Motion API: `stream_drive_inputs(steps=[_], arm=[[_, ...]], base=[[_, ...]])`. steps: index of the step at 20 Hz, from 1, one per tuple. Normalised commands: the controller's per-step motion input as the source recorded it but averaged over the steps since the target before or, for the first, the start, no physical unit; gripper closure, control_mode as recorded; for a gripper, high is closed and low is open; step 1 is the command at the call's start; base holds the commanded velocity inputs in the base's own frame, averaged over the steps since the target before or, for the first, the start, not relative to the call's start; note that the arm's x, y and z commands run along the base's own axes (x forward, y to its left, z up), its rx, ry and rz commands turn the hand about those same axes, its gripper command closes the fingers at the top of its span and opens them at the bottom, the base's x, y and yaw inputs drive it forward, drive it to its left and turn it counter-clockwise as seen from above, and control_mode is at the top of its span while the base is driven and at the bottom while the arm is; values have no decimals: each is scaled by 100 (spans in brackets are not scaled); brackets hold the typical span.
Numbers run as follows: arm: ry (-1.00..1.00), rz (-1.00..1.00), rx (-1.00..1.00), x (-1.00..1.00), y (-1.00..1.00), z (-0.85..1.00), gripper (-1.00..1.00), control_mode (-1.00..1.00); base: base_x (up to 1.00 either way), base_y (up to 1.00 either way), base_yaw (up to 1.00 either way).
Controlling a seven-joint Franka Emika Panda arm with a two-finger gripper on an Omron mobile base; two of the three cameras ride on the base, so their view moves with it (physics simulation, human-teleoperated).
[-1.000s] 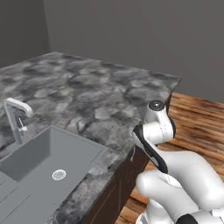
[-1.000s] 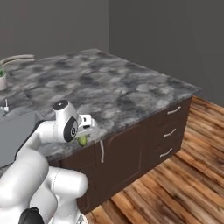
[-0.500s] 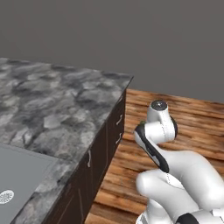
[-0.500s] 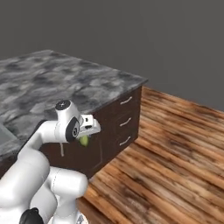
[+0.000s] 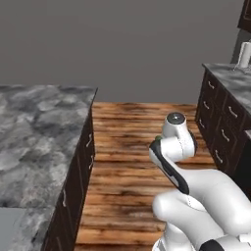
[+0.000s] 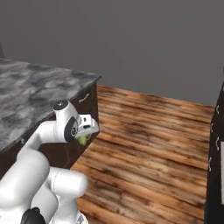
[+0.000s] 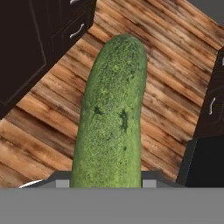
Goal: Turn on the sink faucet. Then move the cucumber from the counter to the sink. Turn off the sink. Move the vegetable from the sink to the pot next to the stove. Finally move the pot to the front center burner.
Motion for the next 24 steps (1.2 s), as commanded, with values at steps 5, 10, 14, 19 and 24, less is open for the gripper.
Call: stream_drive_inputs(steps=[5,10,14,19,24], arm=[[0,0,0,0,0,0,100,100],[0,0,0,0,0,0,100,100],[0,0,0,0,0,0,100,100],[0,0,0,0,0,0,100,100],[0,0,0,0,0,0,100,100]], base=[[0,0,-58],[0,9,-61],[1,8,-59],[0,1,-57],[0,-15,-54]])
